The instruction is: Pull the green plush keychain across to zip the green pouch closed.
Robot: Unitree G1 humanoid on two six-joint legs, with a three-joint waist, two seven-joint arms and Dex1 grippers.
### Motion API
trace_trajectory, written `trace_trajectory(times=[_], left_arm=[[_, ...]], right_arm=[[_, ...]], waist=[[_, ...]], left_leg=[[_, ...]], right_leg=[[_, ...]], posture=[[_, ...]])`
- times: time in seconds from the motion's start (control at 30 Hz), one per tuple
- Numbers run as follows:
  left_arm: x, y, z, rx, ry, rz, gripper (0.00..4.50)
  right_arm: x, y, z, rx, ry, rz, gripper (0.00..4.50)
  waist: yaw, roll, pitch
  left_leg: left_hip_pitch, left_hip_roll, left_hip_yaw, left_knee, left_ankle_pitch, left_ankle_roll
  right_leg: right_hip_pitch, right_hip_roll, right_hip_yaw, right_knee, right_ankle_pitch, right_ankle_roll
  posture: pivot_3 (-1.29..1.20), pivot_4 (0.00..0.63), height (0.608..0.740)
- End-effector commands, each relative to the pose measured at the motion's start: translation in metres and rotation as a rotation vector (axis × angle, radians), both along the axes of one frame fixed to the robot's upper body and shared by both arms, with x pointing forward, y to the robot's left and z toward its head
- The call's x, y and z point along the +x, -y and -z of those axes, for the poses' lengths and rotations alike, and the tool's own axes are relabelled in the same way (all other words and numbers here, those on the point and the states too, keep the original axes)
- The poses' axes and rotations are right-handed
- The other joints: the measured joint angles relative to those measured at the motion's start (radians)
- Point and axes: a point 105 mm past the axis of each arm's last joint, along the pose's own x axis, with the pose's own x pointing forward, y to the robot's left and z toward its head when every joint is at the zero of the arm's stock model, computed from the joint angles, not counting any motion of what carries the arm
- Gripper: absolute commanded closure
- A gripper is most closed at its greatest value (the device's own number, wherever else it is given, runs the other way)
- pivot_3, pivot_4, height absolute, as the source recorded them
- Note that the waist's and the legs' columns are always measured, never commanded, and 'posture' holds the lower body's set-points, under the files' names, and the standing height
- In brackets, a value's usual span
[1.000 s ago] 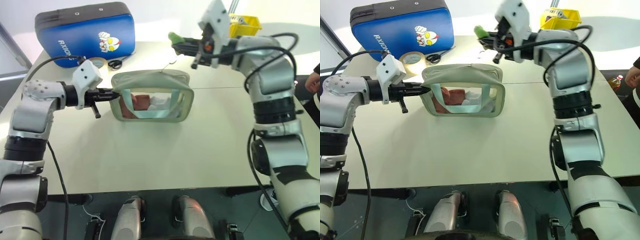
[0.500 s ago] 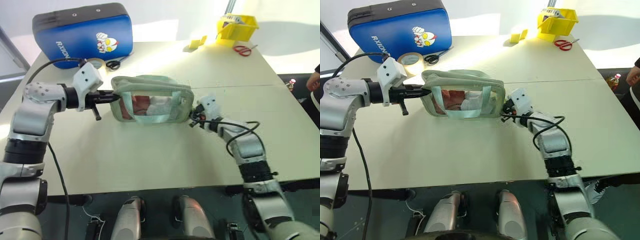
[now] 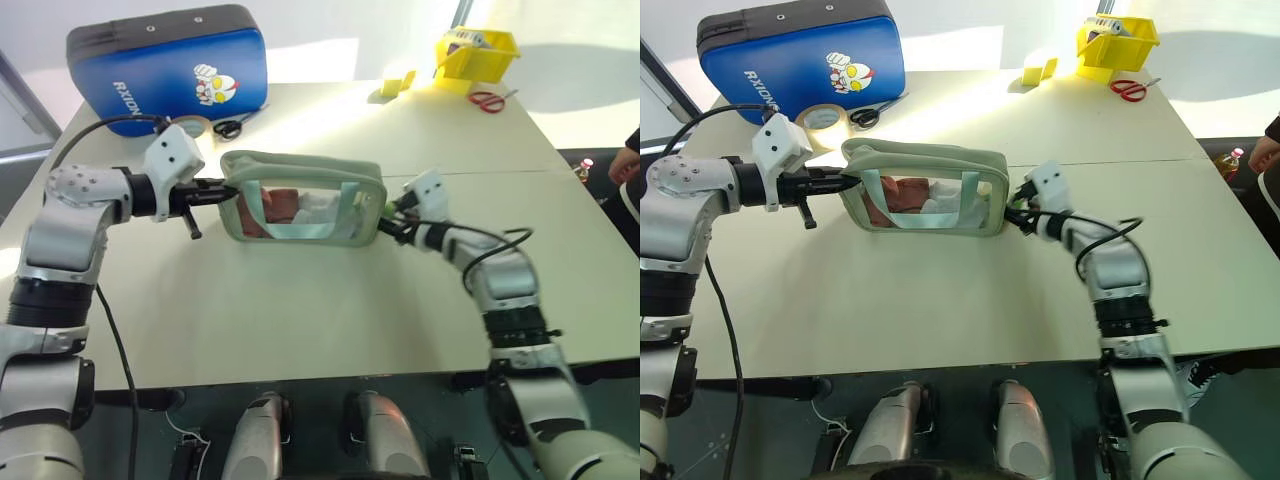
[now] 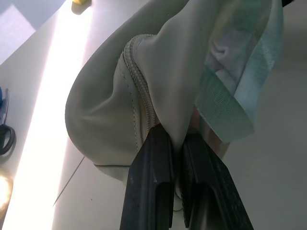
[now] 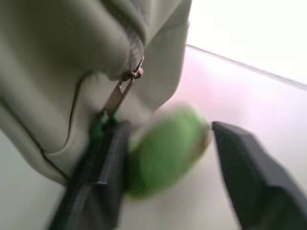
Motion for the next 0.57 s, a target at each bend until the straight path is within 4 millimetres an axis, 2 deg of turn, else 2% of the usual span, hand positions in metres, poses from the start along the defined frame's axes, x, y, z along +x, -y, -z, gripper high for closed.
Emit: trace_trajectory(times=[0.03, 0.07, 0.17, 0.3, 0.37, 0.4, 0.5, 0.57], left_arm=[[-0.002, -0.004, -0.01, -0.002, 0.043, -0.004, 4.5], [-0.002, -0.003, -0.01, -0.003, 0.041, -0.001, 4.5], [-0.001, -0.006, -0.013, -0.011, 0.041, -0.005, 3.39], [-0.001, -0.011, -0.017, -0.033, 0.024, -0.006, 1.34], [-0.008, -0.011, -0.026, -0.082, -0.006, 0.013, 0.35], [-0.011, -0.012, -0.031, -0.093, -0.004, 0.013, 0.02], [-0.015, -0.02, -0.046, -0.158, -0.021, -0.004, 0.02], [-0.015, -0.034, -0.056, -0.169, 0.01, -0.052, 0.02]], right_arm=[[-0.019, 0.006, -0.068, -0.068, 0.139, -0.164, 0.48], [-0.023, 0.011, -0.076, -0.099, 0.142, -0.194, 0.48], [-0.043, 0.019, -0.089, -0.182, 0.101, -0.33, 0.43], [-0.07, 0.014, -0.09, -0.242, 0.033, -0.495, 0.43], [-0.075, 0.008, -0.097, -0.229, 0.042, -0.524, 0.43], [-0.076, 0.006, -0.1, -0.22, 0.05, -0.527, 0.43], [-0.076, 0.001, -0.107, -0.194, 0.071, -0.52, 0.43], [-0.075, 0.001, -0.109, -0.184, 0.084, -0.499, 0.43]], waist=[[0.001, 0.0, 0.0], [0.002, 0.0, 0.0], [0.003, 0.0, 0.0], [0.002, 0.0, 0.0], [0.0, 0.0, 0.0], [0.0, 0.0, 0.0], [0.002, 0.0, 0.0], [0.003, 0.0, 0.0]], left_leg=[[0.0, 0.0, 0.0, 0.0, 0.0, 0.0], [0.0, 0.0, 0.0, 0.0, 0.0, 0.0], [0.0, 0.0, 0.0, -0.001, 0.0, 0.0], [0.0, 0.0, -0.001, -0.001, 0.0, 0.0], [0.0, 0.001, 0.0, -0.001, 0.0, 0.0], [-0.001, 0.001, 0.0, -0.001, 0.0, 0.0], [-0.001, 0.001, -0.001, -0.001, -0.001, 0.0], [-0.001, 0.001, -0.001, -0.001, -0.001, 0.0]], right_leg=[[0.0, 0.0, 0.0, 0.0, 0.0, 0.0], [0.0, 0.0, 0.0, 0.0, 0.0, 0.0], [0.0, 0.0, 0.0, -0.002, -0.002, -0.002], [0.001, 0.0, -0.001, -0.003, -0.002, -0.002], [0.0, 0.0, -0.001, -0.004, -0.002, -0.002], [0.0, -0.001, -0.001, -0.004, -0.002, -0.002], [0.0, -0.001, -0.001, -0.004, -0.002, -0.002], [0.0, -0.001, -0.001, -0.005, -0.002, -0.002]], posture=[[0.0, 0.15, 0.74], [0.0, 0.15, 0.74], [0.0, 0.15, 0.74], [0.0, 0.15, 0.74], [0.0, 0.15, 0.74], [0.0, 0.15, 0.74], [0.0, 0.15, 0.74], [0.0, 0.15, 0.74]])
